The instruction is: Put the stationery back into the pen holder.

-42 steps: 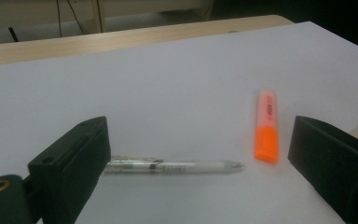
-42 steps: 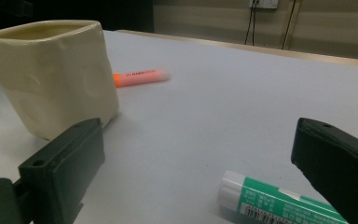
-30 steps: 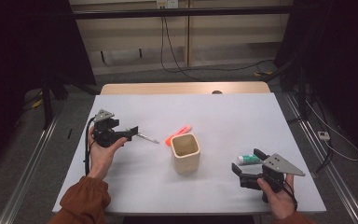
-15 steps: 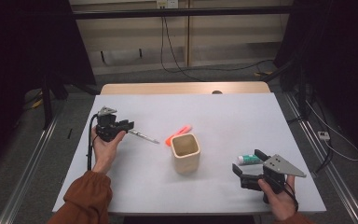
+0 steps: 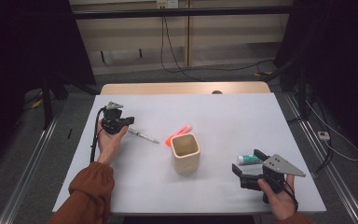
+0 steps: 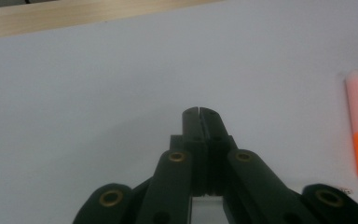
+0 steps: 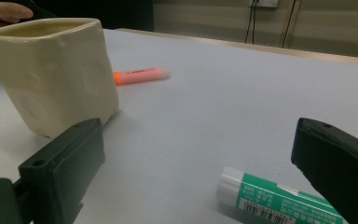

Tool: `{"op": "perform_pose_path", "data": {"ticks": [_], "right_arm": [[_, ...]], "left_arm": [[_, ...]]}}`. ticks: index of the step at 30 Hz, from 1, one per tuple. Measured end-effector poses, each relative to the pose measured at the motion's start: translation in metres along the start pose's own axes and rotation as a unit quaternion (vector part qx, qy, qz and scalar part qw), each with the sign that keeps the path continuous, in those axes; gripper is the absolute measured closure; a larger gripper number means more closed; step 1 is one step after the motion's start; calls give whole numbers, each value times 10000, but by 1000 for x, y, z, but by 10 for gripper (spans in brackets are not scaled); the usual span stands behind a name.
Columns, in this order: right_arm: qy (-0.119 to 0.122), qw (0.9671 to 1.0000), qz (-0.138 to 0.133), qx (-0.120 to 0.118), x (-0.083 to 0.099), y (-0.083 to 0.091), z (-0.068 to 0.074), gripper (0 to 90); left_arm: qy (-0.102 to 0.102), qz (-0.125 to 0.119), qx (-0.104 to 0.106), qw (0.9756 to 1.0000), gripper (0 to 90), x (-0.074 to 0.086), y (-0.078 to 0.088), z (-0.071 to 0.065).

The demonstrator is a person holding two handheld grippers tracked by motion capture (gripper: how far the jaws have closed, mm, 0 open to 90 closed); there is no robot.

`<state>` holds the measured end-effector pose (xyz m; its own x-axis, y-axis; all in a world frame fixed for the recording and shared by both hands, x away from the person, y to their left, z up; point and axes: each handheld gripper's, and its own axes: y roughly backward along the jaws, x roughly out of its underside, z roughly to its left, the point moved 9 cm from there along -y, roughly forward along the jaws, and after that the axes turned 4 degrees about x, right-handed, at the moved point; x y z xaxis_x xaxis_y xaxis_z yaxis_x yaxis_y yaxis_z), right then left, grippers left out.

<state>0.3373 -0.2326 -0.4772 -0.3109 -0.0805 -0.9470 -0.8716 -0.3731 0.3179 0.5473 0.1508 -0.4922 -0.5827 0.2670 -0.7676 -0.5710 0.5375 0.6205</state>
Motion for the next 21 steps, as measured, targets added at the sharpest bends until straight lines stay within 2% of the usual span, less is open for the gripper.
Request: {"op": "perform_pose_path", "data": {"ticks": [5,10,12,21], "right_arm": [[3,10000,7,-7,0,0,1,24],[32,10000,13,-14,0,-1,1,24],[17,10000,8,-33,0,-1,2,24],[21,10000,10,-35,0,-1,2,24]], "left_arm": [[-21,26,-46,10000,900,2,-10,0],[-46,253,-143,9996,900,10,-20,4],[58,275,-129,9995,900,12,-21,6],[68,443,-191,9988,900,19,-27,14]]}}
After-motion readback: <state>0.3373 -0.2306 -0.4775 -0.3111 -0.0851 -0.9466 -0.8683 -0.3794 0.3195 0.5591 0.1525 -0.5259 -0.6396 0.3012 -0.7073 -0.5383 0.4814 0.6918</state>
